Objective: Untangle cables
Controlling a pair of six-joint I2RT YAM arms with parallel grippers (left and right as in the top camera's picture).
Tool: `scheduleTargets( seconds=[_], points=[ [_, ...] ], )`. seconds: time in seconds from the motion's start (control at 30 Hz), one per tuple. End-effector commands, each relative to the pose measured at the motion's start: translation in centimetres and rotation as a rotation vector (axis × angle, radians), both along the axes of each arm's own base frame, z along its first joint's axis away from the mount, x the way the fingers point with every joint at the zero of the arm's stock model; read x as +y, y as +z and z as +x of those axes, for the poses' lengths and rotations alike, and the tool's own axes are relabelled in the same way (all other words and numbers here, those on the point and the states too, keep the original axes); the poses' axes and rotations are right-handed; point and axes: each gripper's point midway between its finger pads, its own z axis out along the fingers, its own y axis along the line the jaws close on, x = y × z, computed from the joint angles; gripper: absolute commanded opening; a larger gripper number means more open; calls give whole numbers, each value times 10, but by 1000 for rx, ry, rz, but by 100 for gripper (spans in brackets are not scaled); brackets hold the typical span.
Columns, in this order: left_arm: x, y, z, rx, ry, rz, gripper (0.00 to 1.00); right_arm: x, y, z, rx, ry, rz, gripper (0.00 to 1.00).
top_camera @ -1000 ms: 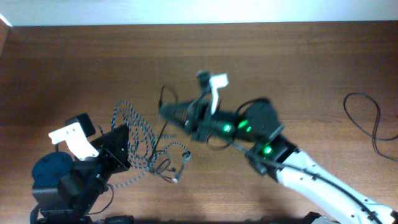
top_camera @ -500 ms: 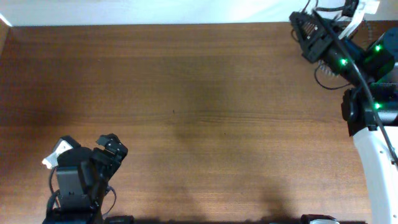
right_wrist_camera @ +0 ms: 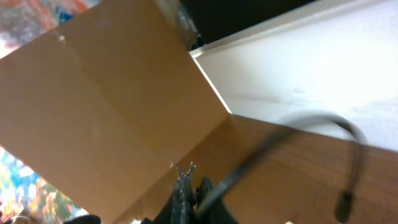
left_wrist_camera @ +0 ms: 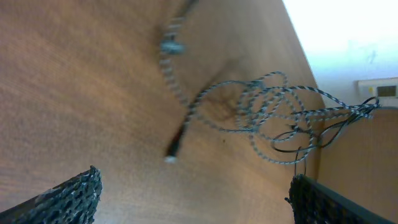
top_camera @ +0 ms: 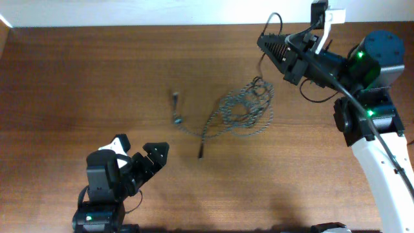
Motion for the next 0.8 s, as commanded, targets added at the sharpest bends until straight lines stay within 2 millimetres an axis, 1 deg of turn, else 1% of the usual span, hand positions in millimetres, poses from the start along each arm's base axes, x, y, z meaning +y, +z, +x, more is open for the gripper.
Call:
scheduleTargets(
  seconds=[0.0, 0.03, 0.07, 0.1, 0.13, 0.17, 0.2, 0.27, 0.3, 0.37, 0.4, 0.43, 0.47, 0.5, 0.53, 0.57, 0.6, 0.63, 0.67, 0.7, 0.73, 0.77],
  points=[
    [-15, 5, 1, -56, -86, -46, 99, -17, -2, 16, -10, -174, -57, 33],
    [-17, 16, 8, -113, -96, -57, 99, -32, -17, 31, -21, -291, -142, 37],
    [-17, 21, 12, -138, -94, -58, 99, -44, -27, 41, -17, -378, -198, 48],
    [-16, 27, 15, -167, -95, -56, 99, -76, -40, 58, -27, -573, -316, 69],
    [-16, 28, 16, -173, -95, -55, 99, -108, -47, 68, -41, -749, -432, 88],
    [-16, 28, 16, -173, -95, -55, 99, -131, -50, 73, -36, -874, -497, 97],
    [-17, 28, 16, -173, -98, -55, 99, -162, -53, 75, -11, -1048, -555, 99],
    [-22, 32, 18, -185, -101, -67, 99, -210, -58, 69, 42, -1324, -642, 99],
    [-25, 35, 21, -200, -97, -67, 99, -212, -62, 70, 51, -1331, -652, 99],
    [-40, 48, 36, -279, -134, -51, 99, -179, -87, 89, 66, -1130, -637, 99],
    [-50, 52, 43, -309, -165, -54, 99, -174, -96, 94, 80, -1101, -645, 99],
    [-68, 56, 55, -348, -199, -68, 99, -175, -106, 99, 88, -1096, -679, 99],
    [-84, 59, 63, -383, -240, -75, 99, -177, -109, 102, 86, -1094, -700, 99],
    [-116, 55, 76, -427, -310, -91, 100, -184, -110, 103, 93, -1113, -702, 99],
    [-148, 39, 83, -427, -380, -108, 100, -194, -108, 102, 96, -1135, -699, 99],
    [-169, 20, 89, -375, -415, -125, 98, -206, -107, 101, 102, -1163, -697, 99],
    [-198, -11, 92, -301, -516, -82, 97, -226, -107, 100, 120, -1205, -691, 99],
    [-215, -31, 92, -241, -594, -38, 96, -237, -108, 99, 132, -1212, -685, 99],
    [-223, -47, 92, -177, -640, 10, 95, -240, -111, 100, 141, -1165, -661, 99],
    [-227, -57, 102, -103, -677, 128, 91, -231, -116, 103, 140, -1028, -600, 100],
    [-215, -56, 113, -65, -632, 275, 92, -223, -130, 100, 188, -941, -586, 95],
    [-214, -49, 121, -98, -630, 361, 93, -223, -146, 97, 279, -938, -556, 94]
  ],
)
